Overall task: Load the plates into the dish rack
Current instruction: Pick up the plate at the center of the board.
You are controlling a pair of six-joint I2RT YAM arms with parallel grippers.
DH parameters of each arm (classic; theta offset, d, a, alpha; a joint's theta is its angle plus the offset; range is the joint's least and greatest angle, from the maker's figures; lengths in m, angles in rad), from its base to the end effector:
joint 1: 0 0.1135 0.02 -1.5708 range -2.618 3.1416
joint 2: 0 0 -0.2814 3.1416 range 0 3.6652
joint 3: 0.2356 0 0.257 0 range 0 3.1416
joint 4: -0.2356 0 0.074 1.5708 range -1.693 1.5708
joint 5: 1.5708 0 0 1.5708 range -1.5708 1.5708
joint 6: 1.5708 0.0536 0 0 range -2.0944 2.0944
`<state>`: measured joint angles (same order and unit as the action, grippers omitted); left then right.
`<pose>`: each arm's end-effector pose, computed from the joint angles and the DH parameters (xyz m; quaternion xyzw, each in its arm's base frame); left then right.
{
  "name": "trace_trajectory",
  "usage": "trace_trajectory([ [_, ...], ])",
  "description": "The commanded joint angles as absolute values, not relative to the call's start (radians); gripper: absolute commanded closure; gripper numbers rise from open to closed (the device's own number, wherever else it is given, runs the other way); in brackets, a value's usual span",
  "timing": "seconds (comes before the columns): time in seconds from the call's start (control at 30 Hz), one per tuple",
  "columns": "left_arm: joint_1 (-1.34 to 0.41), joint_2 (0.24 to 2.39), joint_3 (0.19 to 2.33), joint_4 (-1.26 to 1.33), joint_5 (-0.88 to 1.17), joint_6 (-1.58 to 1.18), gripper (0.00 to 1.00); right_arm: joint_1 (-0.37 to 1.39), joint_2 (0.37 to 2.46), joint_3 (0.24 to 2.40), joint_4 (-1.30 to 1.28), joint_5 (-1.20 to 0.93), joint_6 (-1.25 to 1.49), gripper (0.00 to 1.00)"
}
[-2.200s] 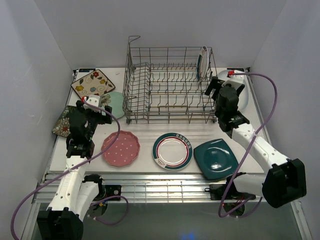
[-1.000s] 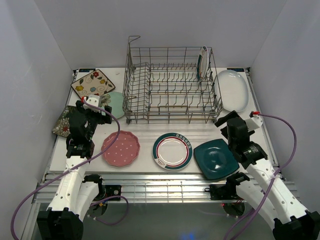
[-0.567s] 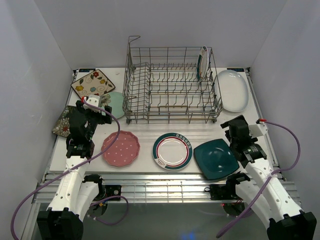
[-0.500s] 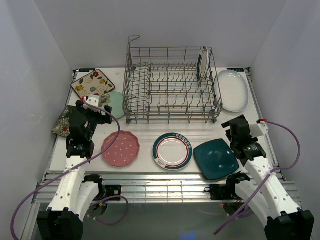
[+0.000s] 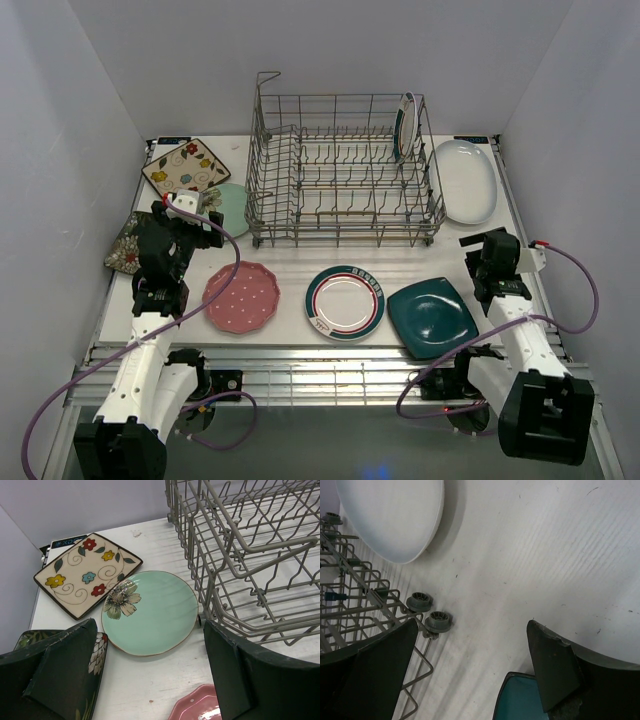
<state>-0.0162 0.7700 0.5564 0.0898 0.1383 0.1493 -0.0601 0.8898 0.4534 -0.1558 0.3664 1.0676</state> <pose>0.2009 -0.0106 0.2994 0.1074 0.7414 -0.0078 0.6624 0.1961 -0.0310 0.2116 0.5362 0.6878 0.0823 0.4824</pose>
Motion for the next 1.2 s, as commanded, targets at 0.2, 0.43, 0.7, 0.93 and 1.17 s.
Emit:
trace_trajectory([
  [0.2, -0.015, 0.745, 0.580, 0.094, 0.138, 0.150, 0.02, -0.162, 1.049, 0.488, 0.145, 0.282, 1.097, 0.01],
  [0.43, -0.015, 0.756, 0.584, 0.094, 0.146, 0.150, 0.02, -0.221, 1.180, 0.615, 0.156, 0.209, 1.103, 0.00],
  [0.7, -0.015, 0.750, 0.583, 0.092, 0.147, 0.152, 0.02, -0.241, 1.305, 0.712, 0.163, 0.183, 1.108, 0.07],
  [0.93, -0.015, 0.749, 0.583, 0.094, 0.143, 0.156, 0.02, -0.245, 1.453, 0.798, 0.164, 0.133, 1.124, 0.09],
  [1.17, -0.015, 0.753, 0.583, 0.095, 0.144, 0.155, 0.02, -0.245, 1.548, 0.821, 0.196, 0.129, 1.132, 0.13],
])
